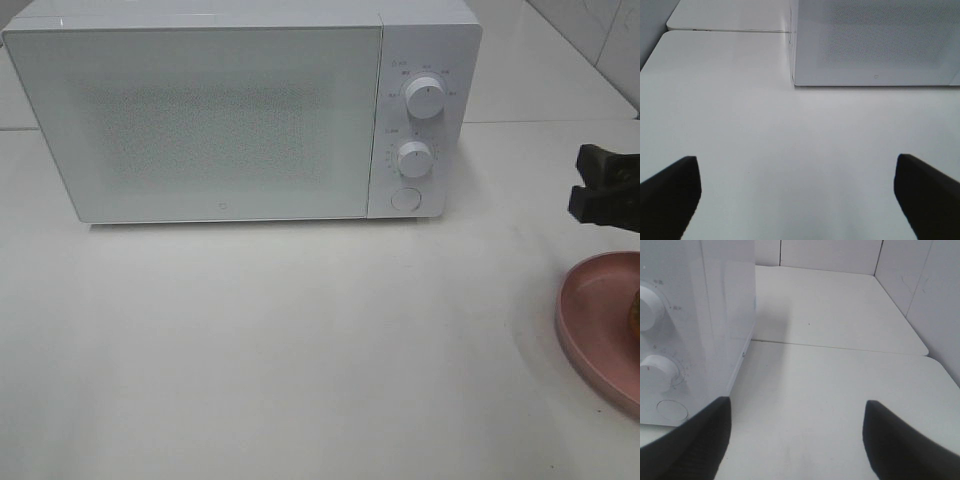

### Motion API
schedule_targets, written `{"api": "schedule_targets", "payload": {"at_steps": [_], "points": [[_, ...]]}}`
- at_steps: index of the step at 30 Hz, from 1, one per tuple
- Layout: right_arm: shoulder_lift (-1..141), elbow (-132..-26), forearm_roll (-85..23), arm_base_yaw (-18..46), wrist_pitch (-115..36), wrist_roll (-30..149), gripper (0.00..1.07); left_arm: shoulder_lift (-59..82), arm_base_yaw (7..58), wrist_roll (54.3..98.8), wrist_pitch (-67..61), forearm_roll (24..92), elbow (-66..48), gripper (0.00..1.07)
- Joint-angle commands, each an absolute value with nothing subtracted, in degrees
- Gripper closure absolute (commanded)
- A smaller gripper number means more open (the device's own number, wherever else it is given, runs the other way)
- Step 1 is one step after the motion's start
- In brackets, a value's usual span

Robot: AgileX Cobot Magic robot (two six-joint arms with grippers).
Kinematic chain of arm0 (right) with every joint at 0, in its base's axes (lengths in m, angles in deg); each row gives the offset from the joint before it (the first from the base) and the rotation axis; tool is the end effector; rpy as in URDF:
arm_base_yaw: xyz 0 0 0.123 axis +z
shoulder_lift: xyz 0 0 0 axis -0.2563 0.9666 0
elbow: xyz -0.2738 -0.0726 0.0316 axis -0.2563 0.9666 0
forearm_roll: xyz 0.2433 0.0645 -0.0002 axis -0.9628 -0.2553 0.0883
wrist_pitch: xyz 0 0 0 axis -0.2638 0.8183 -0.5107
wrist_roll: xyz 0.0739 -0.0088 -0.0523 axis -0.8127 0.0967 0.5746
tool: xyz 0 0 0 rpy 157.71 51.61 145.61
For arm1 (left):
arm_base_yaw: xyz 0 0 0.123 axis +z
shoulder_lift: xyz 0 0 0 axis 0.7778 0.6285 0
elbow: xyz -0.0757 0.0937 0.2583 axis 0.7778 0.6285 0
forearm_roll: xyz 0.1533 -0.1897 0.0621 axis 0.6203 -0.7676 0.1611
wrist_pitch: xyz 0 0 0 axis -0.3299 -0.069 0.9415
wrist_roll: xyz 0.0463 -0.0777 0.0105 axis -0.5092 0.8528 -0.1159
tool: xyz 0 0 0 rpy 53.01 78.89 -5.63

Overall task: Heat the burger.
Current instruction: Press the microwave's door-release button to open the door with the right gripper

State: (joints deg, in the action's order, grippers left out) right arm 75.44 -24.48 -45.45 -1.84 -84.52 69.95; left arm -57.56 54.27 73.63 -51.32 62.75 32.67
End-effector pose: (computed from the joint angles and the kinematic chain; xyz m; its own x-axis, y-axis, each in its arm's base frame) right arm 0.2047 0.0297 0.1963 -0.1401 -0.1169 -0.9832 -0.0511 0.9925 -0.1108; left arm -0.0053 -0.0137 0.2804 -0.4230 0.0062 -0.9061 0.0902 0.9953 -0.0352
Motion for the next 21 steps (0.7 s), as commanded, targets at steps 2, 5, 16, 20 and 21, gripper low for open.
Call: {"api": "schedule_targets", "payload": {"at_steps": [2, 5, 16, 20, 21], "points": [[78.31, -24.42, -53.88, 3.77, -90.71, 75.9, 0.38, -58.82, 53.87, 73.51, -50.92, 62.52, 32.84, 0.09], [81.69, -24.48, -61.55, 10.36, -95.35, 76.53, 0.38, -58.82, 53.87, 73.51, -50.92, 62.52, 32.84, 0.09], [88.56, -24.54, -71.29, 25.49, -103.72, 76.53, 0.38, -58.82, 53.87, 73.51, -50.92, 62.52, 32.84, 0.09], [89.99, -25.23, -75.25, 28.98, -104.06, 76.53, 0.38, -58.82, 53.87, 73.51, -50.92, 62.52, 32.84, 0.09], [91.02, -26.03, -77.31, 30.99, -103.95, 76.53, 0.38, -58.82, 53.87, 73.51, -50.92, 62.52, 32.84, 0.09]]}}
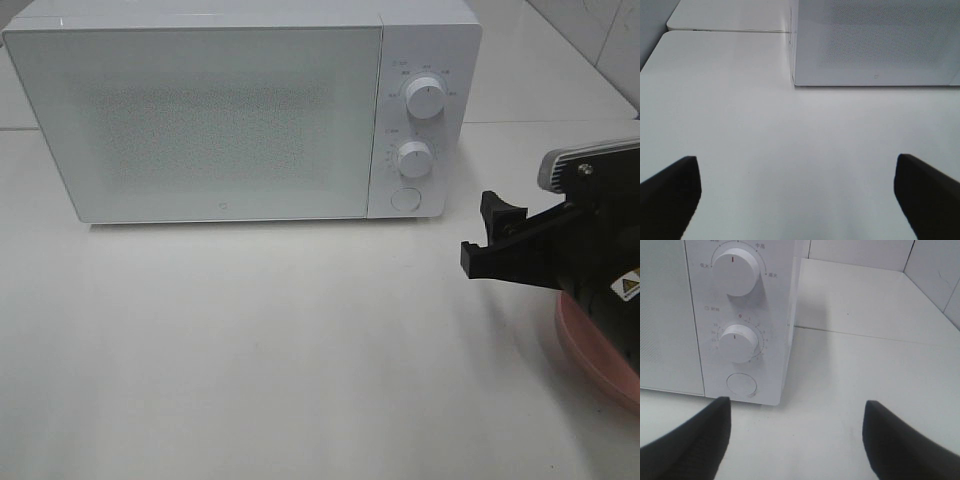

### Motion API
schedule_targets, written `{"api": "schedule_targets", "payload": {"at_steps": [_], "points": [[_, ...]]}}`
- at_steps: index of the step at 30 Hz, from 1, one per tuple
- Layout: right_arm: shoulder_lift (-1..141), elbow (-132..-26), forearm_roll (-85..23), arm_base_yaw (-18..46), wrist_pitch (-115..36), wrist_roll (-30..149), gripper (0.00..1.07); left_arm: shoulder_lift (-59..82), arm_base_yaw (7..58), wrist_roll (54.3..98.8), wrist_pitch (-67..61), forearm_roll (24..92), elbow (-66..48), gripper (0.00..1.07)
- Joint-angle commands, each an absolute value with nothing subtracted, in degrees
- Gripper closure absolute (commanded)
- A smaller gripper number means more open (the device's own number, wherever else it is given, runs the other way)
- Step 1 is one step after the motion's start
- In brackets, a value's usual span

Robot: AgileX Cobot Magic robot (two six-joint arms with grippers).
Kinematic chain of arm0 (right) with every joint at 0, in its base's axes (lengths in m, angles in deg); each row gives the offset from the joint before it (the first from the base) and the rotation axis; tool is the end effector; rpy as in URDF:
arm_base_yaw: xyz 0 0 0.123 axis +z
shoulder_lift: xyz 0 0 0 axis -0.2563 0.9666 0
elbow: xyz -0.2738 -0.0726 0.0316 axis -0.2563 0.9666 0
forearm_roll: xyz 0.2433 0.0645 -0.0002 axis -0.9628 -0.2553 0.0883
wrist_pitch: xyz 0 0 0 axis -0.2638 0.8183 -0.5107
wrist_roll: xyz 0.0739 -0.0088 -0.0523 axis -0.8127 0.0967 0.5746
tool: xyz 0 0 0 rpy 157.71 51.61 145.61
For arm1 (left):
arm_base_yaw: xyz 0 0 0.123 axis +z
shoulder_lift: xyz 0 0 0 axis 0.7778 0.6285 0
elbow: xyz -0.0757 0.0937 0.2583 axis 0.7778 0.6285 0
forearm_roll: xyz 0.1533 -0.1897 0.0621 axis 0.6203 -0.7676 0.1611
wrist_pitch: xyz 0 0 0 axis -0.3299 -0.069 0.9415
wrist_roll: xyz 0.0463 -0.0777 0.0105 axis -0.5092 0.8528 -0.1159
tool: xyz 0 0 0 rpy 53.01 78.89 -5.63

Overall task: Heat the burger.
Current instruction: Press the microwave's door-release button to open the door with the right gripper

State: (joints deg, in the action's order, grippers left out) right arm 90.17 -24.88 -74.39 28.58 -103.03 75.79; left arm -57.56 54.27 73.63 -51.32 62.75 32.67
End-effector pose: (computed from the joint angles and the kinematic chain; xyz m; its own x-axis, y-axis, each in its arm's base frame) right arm 0.1897 0.1001 0.1643 -0.1352 -0.1292 -0.9824 -0.0793 0.9897 -0.1192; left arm -0.0053 -0.0137 0.2804 -0.4230 0.0062 -0.9061 0.0902 0.9953 -0.0352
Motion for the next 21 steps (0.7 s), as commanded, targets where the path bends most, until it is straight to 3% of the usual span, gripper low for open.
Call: {"api": "schedule_targets", "payload": {"at_steps": [1, 13, 21], "points": [[91.02, -26.03, -77.31, 30.99, -103.95, 76.53, 0.38, -58.82, 53.87, 73.51, -50.92, 62.52, 32.84, 0.09], [94.69, -29.41, -78.06, 34.54, -103.37, 74.87, 0.38, -58.71, 53.87, 73.51, -50.92, 62.52, 32.84, 0.09], [94.69, -29.41, -78.06, 34.54, -103.66, 56.48, 0.38, -58.71, 53.87, 73.51, -50.92, 62.52, 32.84, 0.09]]}}
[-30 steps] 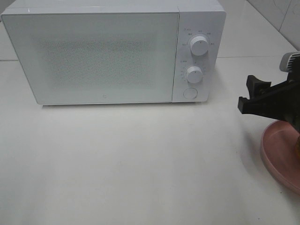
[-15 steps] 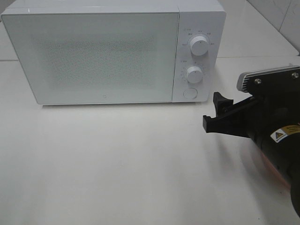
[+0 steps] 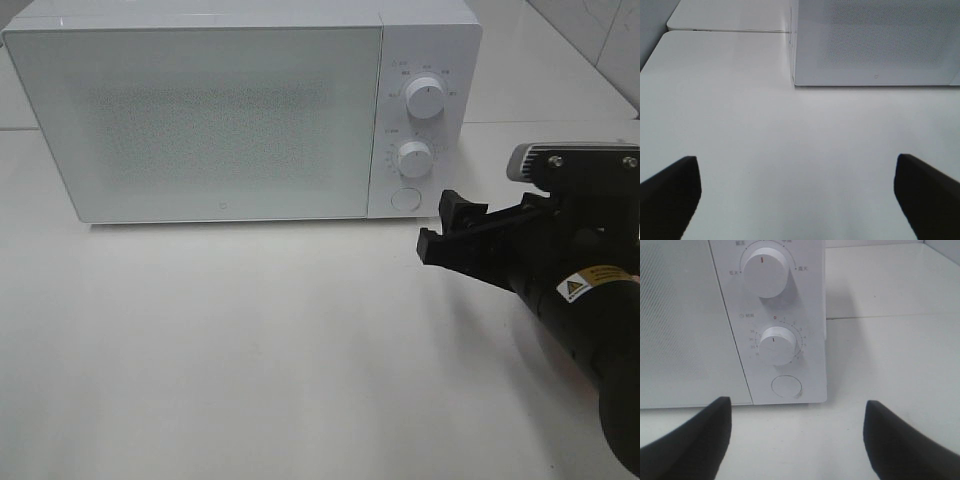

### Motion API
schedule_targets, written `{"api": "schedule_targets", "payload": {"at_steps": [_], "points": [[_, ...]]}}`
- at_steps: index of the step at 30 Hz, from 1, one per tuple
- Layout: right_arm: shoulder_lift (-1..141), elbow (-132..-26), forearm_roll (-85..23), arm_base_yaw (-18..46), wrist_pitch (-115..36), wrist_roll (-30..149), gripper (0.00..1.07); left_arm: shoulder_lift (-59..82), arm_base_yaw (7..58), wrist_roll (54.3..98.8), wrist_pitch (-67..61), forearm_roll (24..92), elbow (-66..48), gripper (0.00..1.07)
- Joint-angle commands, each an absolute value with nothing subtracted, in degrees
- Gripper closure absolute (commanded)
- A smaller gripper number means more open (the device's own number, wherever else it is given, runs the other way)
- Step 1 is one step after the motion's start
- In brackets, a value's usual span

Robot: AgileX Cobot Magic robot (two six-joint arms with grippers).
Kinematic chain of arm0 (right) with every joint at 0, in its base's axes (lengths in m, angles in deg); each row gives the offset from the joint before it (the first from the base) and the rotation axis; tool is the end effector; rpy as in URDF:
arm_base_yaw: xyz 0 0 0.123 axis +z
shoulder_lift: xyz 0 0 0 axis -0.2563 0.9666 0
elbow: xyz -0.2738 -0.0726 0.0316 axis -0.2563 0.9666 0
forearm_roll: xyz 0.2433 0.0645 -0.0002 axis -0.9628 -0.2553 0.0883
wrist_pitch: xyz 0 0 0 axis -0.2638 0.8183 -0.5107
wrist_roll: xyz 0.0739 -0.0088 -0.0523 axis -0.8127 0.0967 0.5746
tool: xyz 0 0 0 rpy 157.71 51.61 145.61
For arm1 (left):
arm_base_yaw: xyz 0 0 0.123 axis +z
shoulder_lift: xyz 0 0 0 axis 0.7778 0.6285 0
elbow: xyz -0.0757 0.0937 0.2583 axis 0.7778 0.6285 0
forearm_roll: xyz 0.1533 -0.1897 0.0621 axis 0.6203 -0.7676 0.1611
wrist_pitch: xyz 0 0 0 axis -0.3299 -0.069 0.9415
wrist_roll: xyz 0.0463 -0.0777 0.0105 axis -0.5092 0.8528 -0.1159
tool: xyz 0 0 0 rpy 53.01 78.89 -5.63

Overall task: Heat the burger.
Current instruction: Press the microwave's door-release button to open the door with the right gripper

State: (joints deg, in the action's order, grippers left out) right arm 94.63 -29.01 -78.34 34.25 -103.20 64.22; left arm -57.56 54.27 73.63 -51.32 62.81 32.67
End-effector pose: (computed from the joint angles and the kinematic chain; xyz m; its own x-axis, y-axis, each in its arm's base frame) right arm 0.1929 0.1283 0.1588 -0.1683 0.0783 -0.9826 -0.0821 0.9923 0.0932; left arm -0.0053 -0.0136 0.2804 -0.4230 0.0068 -0.9061 0.0896 0.9954 -0.0344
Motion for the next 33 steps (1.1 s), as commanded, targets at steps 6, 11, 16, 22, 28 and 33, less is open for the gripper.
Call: {"api": "schedule_targets", "payload": {"at_steps": [6, 11, 16, 22, 28, 33], "points": [[94.69, -29.41, -78.06, 34.54, -103.66, 34.42, 0.44, -58.71, 53.87, 73.51, -50.92, 62.52, 32.84, 0.09], [94.69, -29.41, -77.88, 34.54, -103.6, 23.08, 0.55, -58.71, 53.87, 73.51, -50.92, 62.52, 32.84, 0.09], [94.69, -29.41, -77.71, 34.54, -103.54, 6.86, 0.73, -58.71, 53.87, 73.51, -50.92, 62.52, 32.84, 0.09], [94.69, -29.41, -77.71, 34.54, -103.49, -2.82, 0.87, -58.71, 53.87, 73.51, -50.92, 62.52, 32.84, 0.09], [94.69, -29.41, -77.65, 34.54, -102.97, -14.74, 0.99, -58.71, 53.87, 73.51, -50.92, 62.52, 32.84, 0.09], [94.69, -29.41, -77.65, 34.54, -101.83, -18.52, 1.07, -58.71, 53.87, 73.51, -50.92, 62.52, 32.84, 0.09]]}}
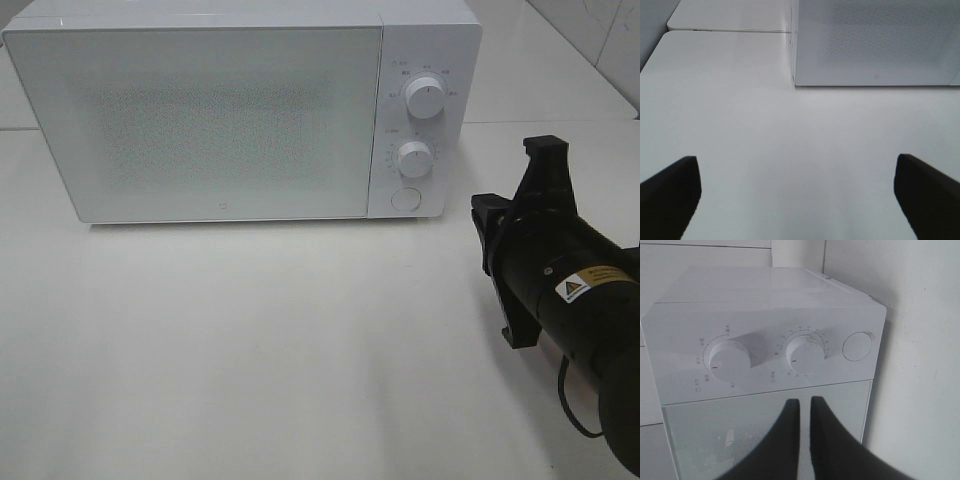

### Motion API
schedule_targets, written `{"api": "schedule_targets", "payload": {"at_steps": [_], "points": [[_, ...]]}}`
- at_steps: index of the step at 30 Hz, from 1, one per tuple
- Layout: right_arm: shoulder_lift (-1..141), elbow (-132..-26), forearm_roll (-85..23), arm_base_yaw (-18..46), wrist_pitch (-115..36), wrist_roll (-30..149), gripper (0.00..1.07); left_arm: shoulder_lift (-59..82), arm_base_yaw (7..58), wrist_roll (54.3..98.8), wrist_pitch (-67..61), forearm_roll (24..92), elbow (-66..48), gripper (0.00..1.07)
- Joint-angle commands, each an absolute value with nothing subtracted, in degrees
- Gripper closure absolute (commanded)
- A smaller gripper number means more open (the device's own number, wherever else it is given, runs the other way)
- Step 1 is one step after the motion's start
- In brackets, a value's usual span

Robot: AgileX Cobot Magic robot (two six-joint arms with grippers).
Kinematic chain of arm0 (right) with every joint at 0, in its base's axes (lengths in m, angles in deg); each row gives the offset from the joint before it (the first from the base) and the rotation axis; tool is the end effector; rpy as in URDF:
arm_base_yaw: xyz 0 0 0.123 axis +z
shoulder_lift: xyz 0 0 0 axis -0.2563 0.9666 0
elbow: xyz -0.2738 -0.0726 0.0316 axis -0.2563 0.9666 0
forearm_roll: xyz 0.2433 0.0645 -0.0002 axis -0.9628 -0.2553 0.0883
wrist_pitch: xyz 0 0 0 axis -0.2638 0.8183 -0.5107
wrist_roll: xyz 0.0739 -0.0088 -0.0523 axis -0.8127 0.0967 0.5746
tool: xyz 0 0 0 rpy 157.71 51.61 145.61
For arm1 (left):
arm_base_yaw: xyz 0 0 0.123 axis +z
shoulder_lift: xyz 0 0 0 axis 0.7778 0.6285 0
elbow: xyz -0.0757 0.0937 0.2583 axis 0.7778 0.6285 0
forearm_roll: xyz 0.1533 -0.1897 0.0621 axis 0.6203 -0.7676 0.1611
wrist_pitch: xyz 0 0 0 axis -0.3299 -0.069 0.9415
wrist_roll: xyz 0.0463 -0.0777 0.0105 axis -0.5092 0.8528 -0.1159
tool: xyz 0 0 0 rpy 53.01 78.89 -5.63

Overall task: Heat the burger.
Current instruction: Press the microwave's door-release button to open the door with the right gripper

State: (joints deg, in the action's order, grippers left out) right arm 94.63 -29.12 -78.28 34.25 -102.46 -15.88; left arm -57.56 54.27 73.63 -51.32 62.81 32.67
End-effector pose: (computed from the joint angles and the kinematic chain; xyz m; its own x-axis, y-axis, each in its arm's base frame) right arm 0.1929 0.1290 0.1580 -0.1147 0.9905 -0.0754 0.1620 0.0936 0.9823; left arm -0.0053 -0.0136 0.2804 -0.4230 0.0068 -0.9061 0.0896 0.9954 -0.0344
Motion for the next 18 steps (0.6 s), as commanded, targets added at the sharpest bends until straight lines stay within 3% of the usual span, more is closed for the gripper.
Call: {"api": "schedule_targets", "payload": {"at_steps": [1, 18], "points": [[94.69, -29.41, -77.65, 34.54, -101.54, -19.66, 1.07, -58.71, 53.87, 73.51, -50.92, 62.52, 32.84, 0.09], [101.28, -31.93, -77.02, 34.43, -94.55, -24.19, 1.07, -58.71, 53.87, 73.51, -50.92, 62.52, 32.84, 0.09]]}}
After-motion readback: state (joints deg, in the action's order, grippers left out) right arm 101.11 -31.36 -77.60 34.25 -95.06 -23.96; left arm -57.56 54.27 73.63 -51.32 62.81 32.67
